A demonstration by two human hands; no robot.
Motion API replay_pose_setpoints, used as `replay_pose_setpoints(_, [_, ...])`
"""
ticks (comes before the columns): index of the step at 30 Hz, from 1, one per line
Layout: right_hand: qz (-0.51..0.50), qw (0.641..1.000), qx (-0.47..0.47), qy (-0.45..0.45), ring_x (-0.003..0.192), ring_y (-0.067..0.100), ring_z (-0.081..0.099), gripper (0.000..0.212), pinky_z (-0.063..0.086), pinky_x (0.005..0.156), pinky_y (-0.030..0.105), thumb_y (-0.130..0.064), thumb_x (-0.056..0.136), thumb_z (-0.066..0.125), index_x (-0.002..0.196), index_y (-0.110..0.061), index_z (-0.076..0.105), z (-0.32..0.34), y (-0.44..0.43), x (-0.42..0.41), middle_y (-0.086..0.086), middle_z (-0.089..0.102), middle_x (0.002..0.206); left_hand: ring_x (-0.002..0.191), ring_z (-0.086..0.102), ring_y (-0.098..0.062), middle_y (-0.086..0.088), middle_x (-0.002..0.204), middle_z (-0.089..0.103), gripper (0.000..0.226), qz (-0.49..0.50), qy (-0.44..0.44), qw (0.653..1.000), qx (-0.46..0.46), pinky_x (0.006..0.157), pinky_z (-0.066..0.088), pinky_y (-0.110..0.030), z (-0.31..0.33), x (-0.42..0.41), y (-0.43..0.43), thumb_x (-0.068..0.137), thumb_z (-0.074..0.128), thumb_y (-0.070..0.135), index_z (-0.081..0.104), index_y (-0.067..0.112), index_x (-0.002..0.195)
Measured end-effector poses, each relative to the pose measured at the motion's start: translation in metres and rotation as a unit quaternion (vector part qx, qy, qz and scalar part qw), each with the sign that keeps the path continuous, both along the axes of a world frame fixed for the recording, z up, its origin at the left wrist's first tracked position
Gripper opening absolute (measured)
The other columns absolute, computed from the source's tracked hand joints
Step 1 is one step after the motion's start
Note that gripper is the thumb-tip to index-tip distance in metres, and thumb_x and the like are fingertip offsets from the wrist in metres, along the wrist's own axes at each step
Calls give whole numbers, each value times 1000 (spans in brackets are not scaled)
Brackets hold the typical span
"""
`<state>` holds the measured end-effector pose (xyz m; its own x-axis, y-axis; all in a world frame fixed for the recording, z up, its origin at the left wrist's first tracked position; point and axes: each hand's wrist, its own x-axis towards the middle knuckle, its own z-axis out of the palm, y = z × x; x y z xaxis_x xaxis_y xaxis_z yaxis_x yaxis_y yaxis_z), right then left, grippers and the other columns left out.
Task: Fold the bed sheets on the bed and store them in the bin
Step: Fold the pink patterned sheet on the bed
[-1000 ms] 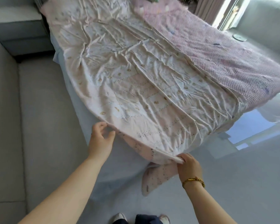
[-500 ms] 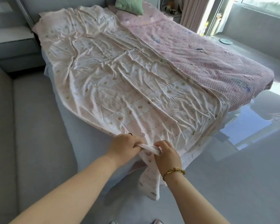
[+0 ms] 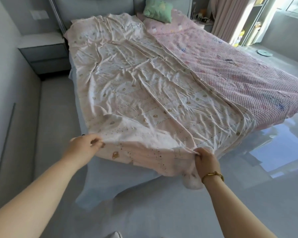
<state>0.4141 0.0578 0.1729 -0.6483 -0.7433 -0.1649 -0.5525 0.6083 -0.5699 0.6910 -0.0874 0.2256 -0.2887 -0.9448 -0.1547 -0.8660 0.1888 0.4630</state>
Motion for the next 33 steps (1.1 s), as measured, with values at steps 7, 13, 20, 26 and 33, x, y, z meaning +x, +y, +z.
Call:
replay_pose_setpoints(7, [315, 939, -56, 130, 112, 20, 53, 38, 36, 85, 19, -14, 93, 34, 116, -19, 63, 64, -29, 21, 0, 62, 117, 136, 22, -15, 10, 148, 27, 79, -213, 73, 971, 79, 111, 20, -29, -6, -89, 62, 82, 65, 37, 19, 32, 145])
replay_pose_setpoints(13, [302, 945, -103, 71, 102, 17, 53, 28, 37, 83, 20, -17, 92, 49, 119, -20, 54, 71, -25, 16, -8, 54, 96, 66, 47, -14, 6, 63, 52, 20, -155, 210, 964, 57, 62, 35, -22, -3, -126, 60, 90, 55, 20, 61, 22, 71])
replay_pose_setpoints(20, [315, 947, 61, 13, 85, 7, 40, 8, 29, 82, 23, -43, 80, 52, 78, -35, 51, 41, -40, -10, -19, 46, 75, 66, 56, 9, 26, 62, 63, 40, -88, 367, 925, 45, 62, 41, -4, 12, -116, 41, 87, 53, -1, 62, 36, 73])
replay_pose_setpoints(26, [93, 959, -166, -209, 59, 3, 48, 23, 40, 51, 5, 3, 88, 53, 81, -18, 60, 48, -95, -19, -7, 54, 65, 74, 58, 14, 33, 69, 64, 35, -22, 401, 915, 41, 67, 41, -2, 5, -103, -22, 91, 50, 1, 63, 32, 80])
replay_pose_setpoints(33, [143, 955, -199, -166, 60, 12, 44, 24, 38, 58, 26, -11, 90, 54, 71, -24, 48, 76, -182, -14, 0, 46, 63, 65, 46, 7, 18, 82, 51, 10, -68, 310, 939, 135, 59, 37, -2, 5, -102, -93, 90, 57, 24, 61, 21, 99])
